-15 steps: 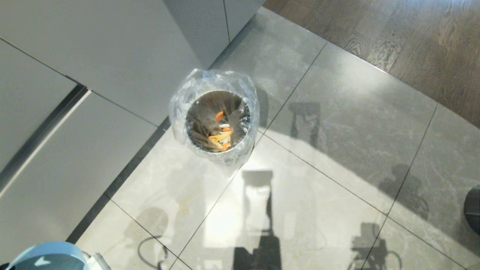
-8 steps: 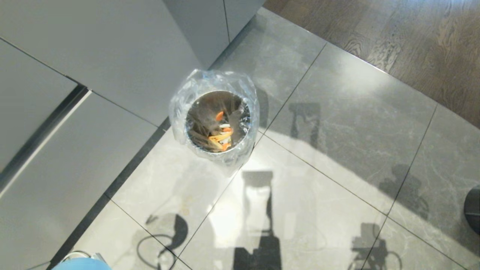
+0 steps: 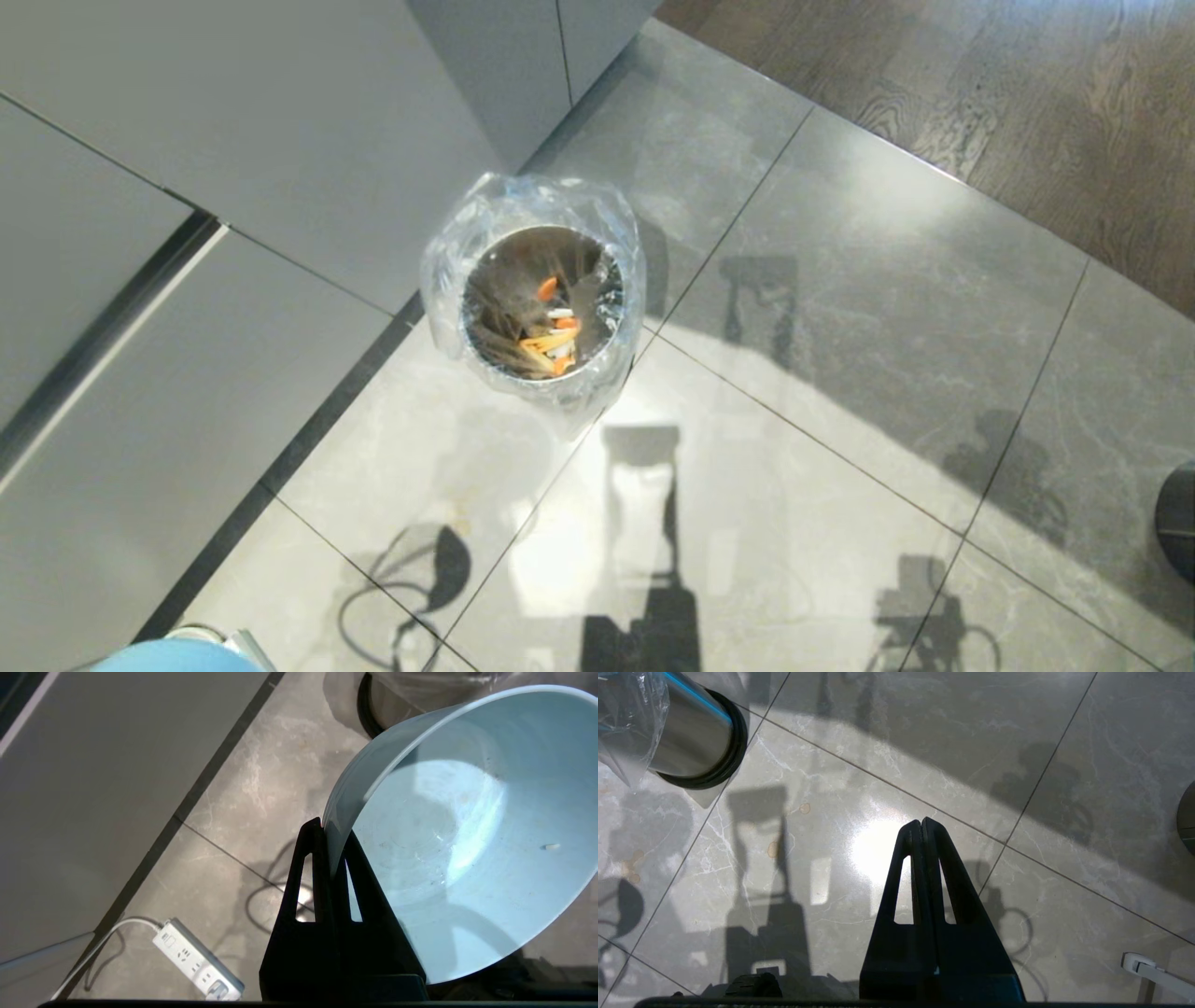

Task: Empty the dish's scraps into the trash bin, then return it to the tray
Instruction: Put the bowl back to the table

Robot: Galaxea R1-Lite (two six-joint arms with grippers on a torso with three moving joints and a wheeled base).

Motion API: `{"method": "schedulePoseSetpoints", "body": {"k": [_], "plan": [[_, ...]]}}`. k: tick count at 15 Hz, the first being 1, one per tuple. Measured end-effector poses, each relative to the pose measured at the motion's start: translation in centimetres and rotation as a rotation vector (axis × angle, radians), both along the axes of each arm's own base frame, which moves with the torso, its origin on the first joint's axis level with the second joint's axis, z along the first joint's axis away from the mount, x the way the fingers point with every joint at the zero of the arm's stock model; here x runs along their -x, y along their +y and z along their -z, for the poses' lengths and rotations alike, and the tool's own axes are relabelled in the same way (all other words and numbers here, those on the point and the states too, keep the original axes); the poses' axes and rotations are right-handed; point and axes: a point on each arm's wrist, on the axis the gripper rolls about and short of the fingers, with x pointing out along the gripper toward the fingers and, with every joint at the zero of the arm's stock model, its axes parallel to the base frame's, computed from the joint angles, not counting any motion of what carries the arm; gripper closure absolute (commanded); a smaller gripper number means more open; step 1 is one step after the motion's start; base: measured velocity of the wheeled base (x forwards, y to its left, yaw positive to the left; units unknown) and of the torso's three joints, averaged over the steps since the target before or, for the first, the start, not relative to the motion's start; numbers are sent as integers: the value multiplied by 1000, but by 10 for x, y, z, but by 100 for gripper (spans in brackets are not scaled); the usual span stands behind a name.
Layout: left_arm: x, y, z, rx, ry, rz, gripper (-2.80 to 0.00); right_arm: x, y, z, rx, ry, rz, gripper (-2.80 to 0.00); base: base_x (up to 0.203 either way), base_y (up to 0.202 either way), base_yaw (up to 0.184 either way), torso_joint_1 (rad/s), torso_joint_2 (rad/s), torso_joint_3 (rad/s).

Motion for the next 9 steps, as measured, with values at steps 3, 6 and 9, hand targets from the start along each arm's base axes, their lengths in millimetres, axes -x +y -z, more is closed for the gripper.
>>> {"method": "schedulePoseSetpoints", "body": {"k": [3, 6, 9], "plan": [[3, 0, 1, 6, -39, 1, 0, 0, 0, 0, 0, 1, 0, 0, 0, 0, 0, 0, 0, 0], [4, 0, 1, 6, -48, 0, 0, 0, 0, 0, 0, 0, 0, 0, 0, 0, 0, 0, 0, 0], [4, 0, 1, 6, -49, 0, 0, 0, 0, 0, 0, 0, 0, 0, 0, 0, 0, 0, 0, 0]]}}
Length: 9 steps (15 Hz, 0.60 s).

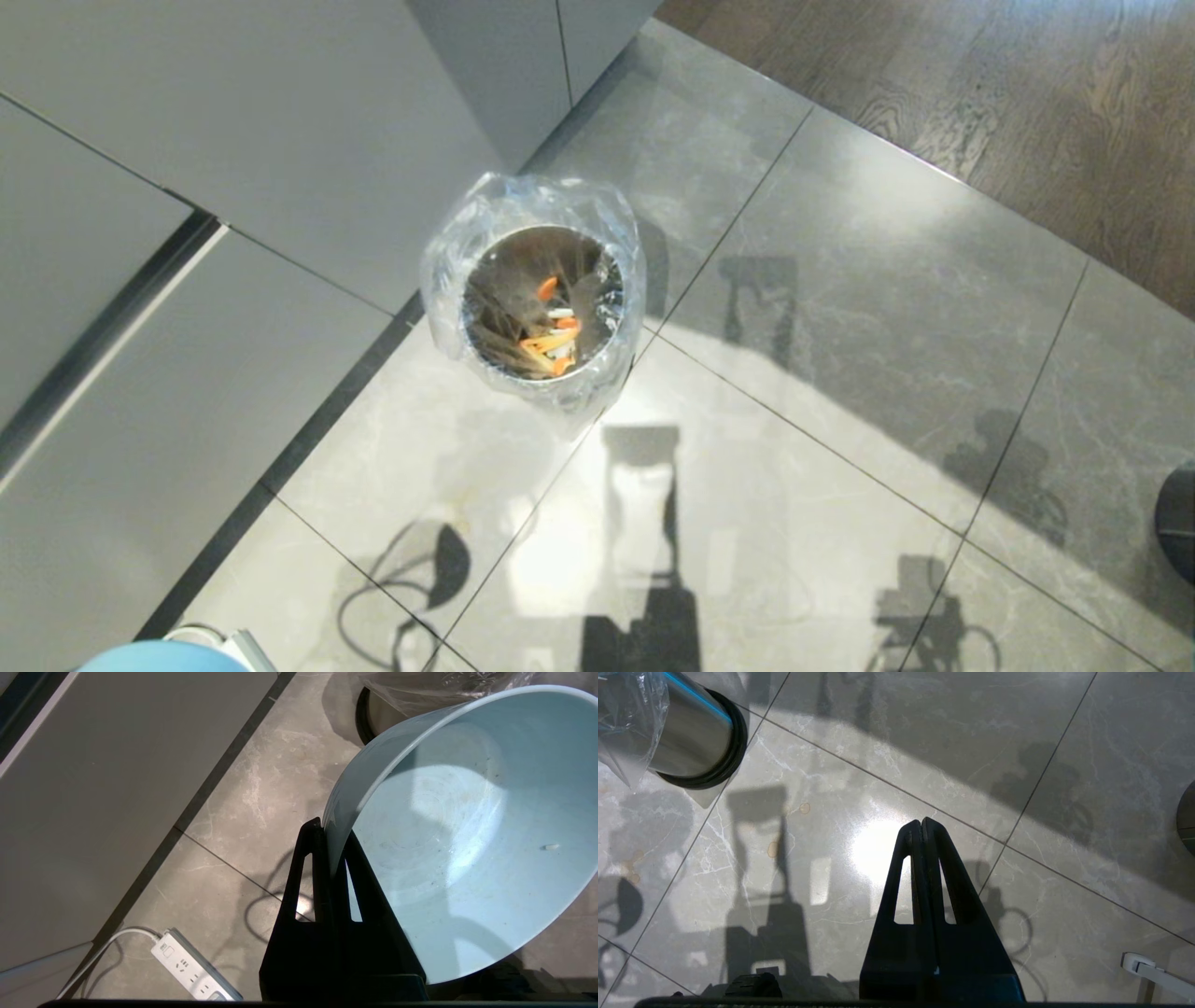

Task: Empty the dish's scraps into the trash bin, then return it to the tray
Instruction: Put the bowl back to the table

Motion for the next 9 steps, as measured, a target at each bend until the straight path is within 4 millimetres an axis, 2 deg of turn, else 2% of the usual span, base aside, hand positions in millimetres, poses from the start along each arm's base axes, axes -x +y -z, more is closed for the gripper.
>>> {"method": "schedulePoseSetpoints", "body": {"k": [9], "plan": [[0, 0, 0, 0, -1, 0, 0, 0, 0, 0, 0, 0, 0, 0, 0, 0, 0, 0, 0, 0]]}}
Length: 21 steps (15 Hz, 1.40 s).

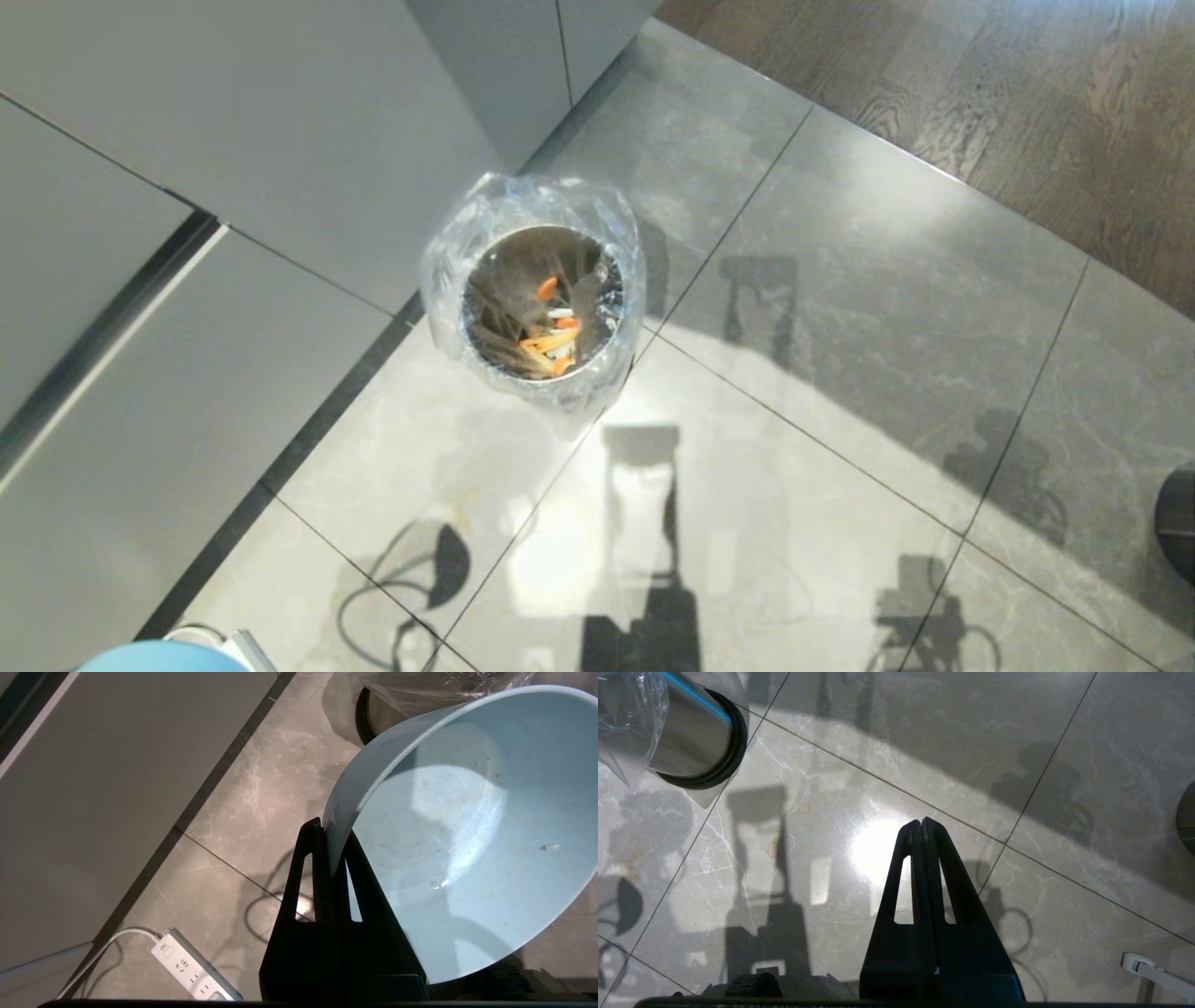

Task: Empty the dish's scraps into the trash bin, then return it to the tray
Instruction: Put the bowl back to the table

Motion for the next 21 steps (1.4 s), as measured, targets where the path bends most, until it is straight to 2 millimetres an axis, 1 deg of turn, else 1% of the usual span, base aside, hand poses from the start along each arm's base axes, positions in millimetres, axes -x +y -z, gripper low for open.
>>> {"method": "schedulePoseSetpoints", "body": {"k": [9, 21], "plan": [[0, 0, 0, -5, 1, -1, 0, 0, 0, 0, 0, 0, 0, 0, 0, 0, 0, 0, 0, 6], [0, 0, 0, -6, 2, -7, 0, 0, 0, 0, 0, 0, 0, 0, 0, 0, 0, 2, 4, 185]]}}
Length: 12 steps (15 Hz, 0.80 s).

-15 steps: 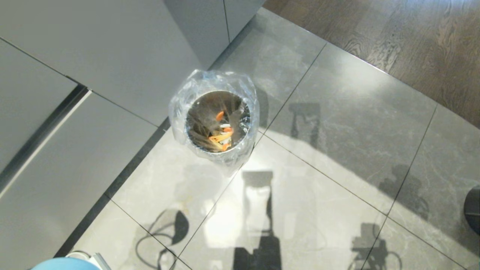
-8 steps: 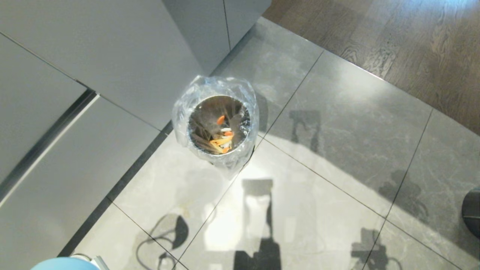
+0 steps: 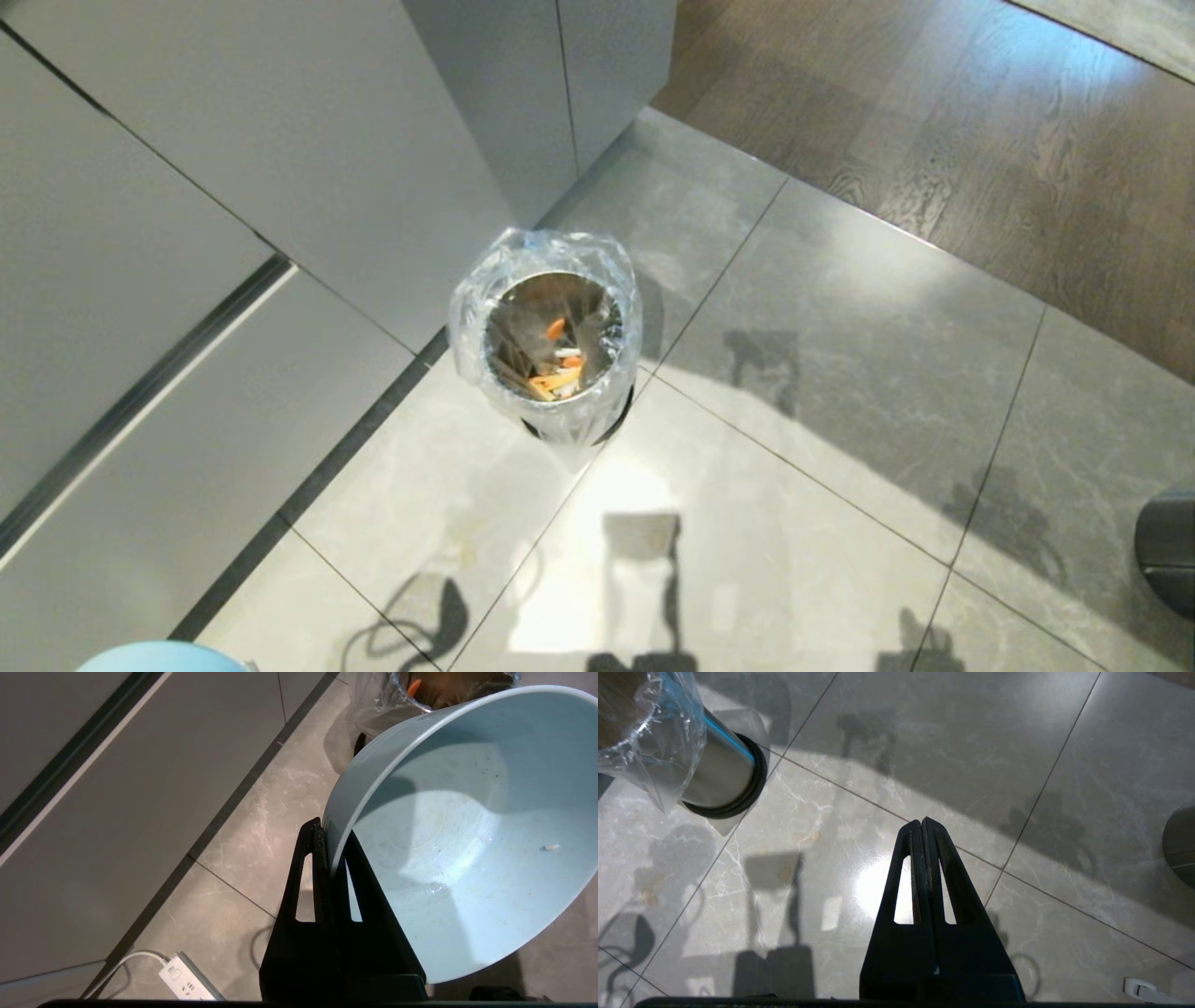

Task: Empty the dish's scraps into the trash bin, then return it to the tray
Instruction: Put the bowl back to the table

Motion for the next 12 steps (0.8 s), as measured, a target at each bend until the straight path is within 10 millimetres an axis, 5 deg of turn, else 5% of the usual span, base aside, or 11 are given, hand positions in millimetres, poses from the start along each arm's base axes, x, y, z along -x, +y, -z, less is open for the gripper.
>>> {"method": "schedulePoseSetpoints", "body": {"k": [12], "plan": [[0, 0, 0, 0, -1, 0, 0, 0, 0, 0, 0, 0, 0, 0, 0, 0, 0, 3, 2, 203]]}}
